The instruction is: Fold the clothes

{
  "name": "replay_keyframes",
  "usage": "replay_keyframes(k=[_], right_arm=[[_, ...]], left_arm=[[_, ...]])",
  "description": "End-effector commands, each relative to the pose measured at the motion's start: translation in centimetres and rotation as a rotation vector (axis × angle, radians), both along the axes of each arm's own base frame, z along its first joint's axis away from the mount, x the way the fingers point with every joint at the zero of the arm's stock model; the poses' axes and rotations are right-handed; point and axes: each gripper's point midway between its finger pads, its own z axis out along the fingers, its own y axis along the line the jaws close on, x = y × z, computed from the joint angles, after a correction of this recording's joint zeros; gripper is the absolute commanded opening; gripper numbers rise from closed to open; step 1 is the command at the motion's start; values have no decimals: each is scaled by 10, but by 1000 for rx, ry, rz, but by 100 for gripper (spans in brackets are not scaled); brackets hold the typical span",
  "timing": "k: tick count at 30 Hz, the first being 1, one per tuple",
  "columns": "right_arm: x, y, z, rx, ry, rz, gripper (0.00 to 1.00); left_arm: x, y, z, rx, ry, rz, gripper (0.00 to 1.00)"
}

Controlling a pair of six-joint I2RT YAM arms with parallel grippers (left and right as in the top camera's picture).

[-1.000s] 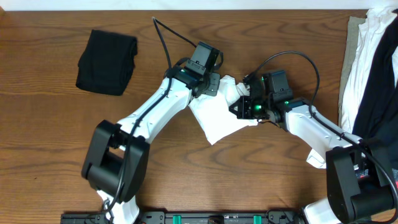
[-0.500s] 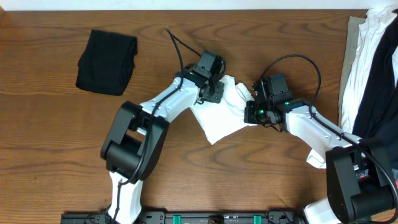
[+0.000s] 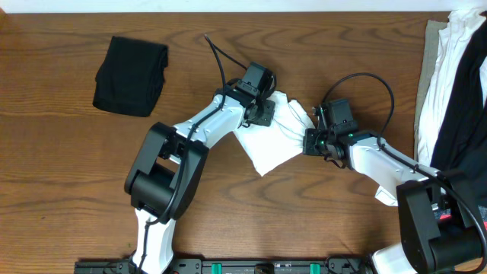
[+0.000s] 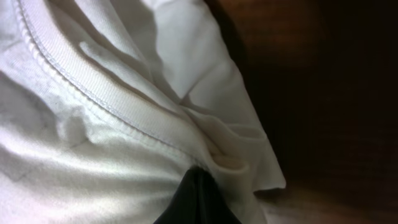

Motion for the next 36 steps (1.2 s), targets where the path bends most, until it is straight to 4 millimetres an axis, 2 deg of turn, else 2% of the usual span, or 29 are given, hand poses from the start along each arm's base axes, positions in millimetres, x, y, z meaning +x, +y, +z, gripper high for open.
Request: replay_keyframes(k=[1,6,10,13,22,25,28,32,36], right_arm=[[0,-13,-10,-57,-8,-21,1],[16,-18,-3,-60,-80,1,1],[32,-18,5,-55,-154,15,1],[47,-16,16,-46,-231,21,1],[83,-7,52,10,-424,24,1],[79,11,71,118,-398,94,1],[65,19,81,179,-324,132,1],[45,16,71,170,-218,123,1],[22,12,55,156,-103,118,1]], left_arm=[[11,-10,61,-67,-116,-4,11],[6,-6,94,-87,-152,-3,11],[6,4,112,-60,-193,25,11],[5,14,114,-20,-197,48,11],[-18,34,94,73,-82,55,11],[-27,41,88,95,-34,66,12],[-39,46,82,107,28,82,11],[-44,49,74,120,49,82,12],[-40,50,54,141,54,87,11]])
